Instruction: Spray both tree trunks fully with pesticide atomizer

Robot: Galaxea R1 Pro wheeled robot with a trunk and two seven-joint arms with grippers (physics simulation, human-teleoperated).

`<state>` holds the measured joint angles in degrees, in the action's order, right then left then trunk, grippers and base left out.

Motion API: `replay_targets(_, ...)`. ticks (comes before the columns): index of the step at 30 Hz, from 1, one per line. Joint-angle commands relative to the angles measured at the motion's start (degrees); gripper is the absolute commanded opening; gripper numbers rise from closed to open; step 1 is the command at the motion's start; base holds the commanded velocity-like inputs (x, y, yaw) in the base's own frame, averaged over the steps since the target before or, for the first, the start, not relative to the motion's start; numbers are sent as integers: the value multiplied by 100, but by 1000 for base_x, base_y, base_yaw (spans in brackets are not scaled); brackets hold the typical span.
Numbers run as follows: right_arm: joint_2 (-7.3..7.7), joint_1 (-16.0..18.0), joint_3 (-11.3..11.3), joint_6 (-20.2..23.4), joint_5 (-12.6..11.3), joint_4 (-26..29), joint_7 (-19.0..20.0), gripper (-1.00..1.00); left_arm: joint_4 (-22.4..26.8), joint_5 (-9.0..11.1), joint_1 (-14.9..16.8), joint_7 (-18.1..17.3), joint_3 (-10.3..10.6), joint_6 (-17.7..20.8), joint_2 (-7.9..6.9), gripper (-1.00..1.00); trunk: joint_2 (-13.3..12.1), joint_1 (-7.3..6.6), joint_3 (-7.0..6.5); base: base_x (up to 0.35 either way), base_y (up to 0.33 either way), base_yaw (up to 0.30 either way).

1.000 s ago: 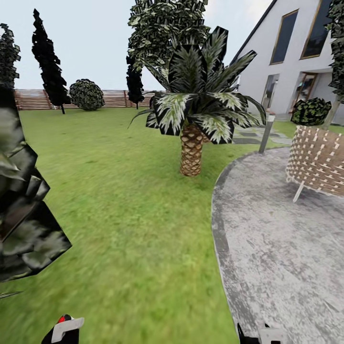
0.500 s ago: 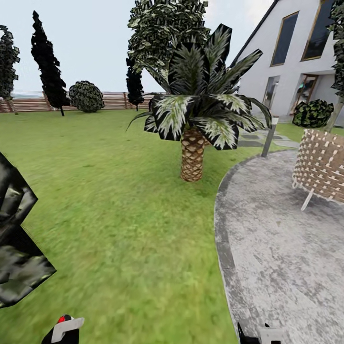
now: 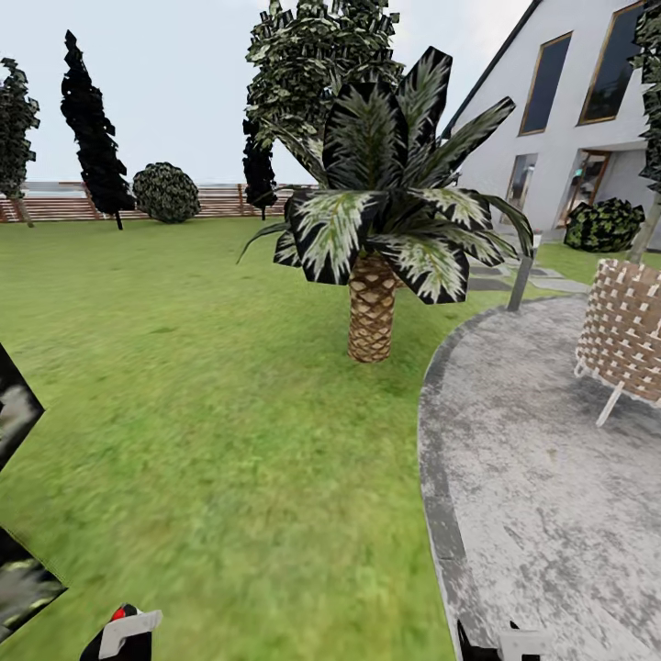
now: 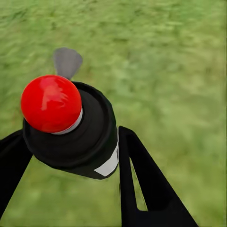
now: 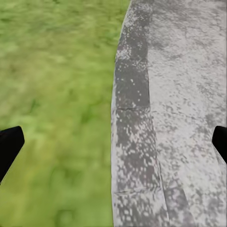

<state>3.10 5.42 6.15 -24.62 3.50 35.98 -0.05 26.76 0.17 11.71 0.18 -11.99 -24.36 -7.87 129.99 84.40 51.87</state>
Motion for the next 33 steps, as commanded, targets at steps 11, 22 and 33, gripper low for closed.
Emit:
replay_targets(11,6,3,40,-17,36,2,-3,100,-4,1,7,5,-5,-16,-4,-100,2,2,2,338,0,0)
replay_targets(22,7,3,44,-17,35,-3,-4,100,-4,1,4,4,-5,-21,-4,-100,2,2,2,338,0,28)
replay_targets(33,7,3,41,-17,33,-3,-4,100,-4,1,6,2,-5,-25,-4,-100,2,2,2,338,0,255)
